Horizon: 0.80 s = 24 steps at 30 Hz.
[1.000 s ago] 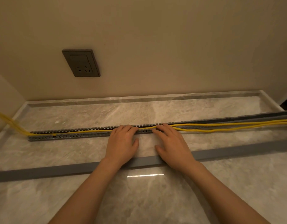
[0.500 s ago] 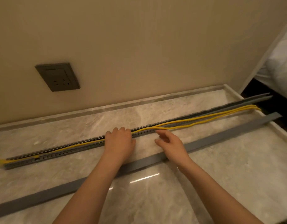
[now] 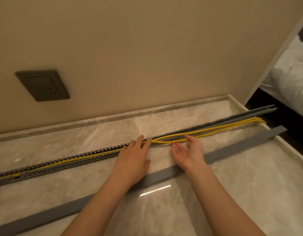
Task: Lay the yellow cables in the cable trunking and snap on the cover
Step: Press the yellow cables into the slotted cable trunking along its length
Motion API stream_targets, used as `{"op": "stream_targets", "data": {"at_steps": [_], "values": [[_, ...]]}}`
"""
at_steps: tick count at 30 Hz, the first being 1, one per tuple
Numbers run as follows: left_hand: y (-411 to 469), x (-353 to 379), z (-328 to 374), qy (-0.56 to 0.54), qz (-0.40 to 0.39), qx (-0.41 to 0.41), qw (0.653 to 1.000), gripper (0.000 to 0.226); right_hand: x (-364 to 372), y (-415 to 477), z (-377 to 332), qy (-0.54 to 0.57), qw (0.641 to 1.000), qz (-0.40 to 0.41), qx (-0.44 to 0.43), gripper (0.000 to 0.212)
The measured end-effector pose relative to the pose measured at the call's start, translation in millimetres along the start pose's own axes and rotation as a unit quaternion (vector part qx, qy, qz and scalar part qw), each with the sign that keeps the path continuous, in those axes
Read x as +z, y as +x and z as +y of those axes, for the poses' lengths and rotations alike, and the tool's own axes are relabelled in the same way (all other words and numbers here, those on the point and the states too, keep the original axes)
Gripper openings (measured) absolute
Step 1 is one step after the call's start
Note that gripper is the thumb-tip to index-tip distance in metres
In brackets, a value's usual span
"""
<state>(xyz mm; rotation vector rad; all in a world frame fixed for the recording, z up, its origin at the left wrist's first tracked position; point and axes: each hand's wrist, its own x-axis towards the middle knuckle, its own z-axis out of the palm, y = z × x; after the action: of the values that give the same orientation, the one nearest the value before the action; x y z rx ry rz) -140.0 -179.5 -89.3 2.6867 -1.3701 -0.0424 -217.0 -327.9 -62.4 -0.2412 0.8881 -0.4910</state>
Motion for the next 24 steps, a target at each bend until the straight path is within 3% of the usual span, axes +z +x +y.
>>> {"op": "stream_targets", "data": {"at_steps": [2,7,11,14,16,18,20,24], "values": [[4,4,5,0.031,0.014,0.001,0.999,0.066,4,1,-3,0.025,1.000,0.016,-0.010,0.045],[14,14,22,0.069,0.028,-0.052,0.996,0.065,5,9,-9,0.026,0.999,-0.006,-0.036,0.042],[12,21,33,0.073,0.029,-0.096,0.992,0.065,-1,18,-11,-0.062,0.993,-0.035,-0.097,0.026],[12,22,34,0.062,0.036,-0.106,0.992,0.059,-11,25,-8,-0.115,0.979,-0.073,-0.152,0.042],[13,22,33,0.059,0.046,-0.108,0.991,0.056,-18,27,-6,-0.206,0.952,-0.112,-0.199,0.054],[15,22,33,0.052,0.054,-0.113,0.991,0.054,-25,32,-6,-0.381,0.880,-0.134,-0.251,0.061],[16,22,33,0.045,0.057,-0.117,0.990,0.054,-29,34,-10,-0.569,0.750,-0.123,-0.313,0.065],[15,24,31,0.042,0.056,-0.115,0.991,0.054,-35,31,-21,-0.770,0.515,-0.150,-0.344,0.070]]}}
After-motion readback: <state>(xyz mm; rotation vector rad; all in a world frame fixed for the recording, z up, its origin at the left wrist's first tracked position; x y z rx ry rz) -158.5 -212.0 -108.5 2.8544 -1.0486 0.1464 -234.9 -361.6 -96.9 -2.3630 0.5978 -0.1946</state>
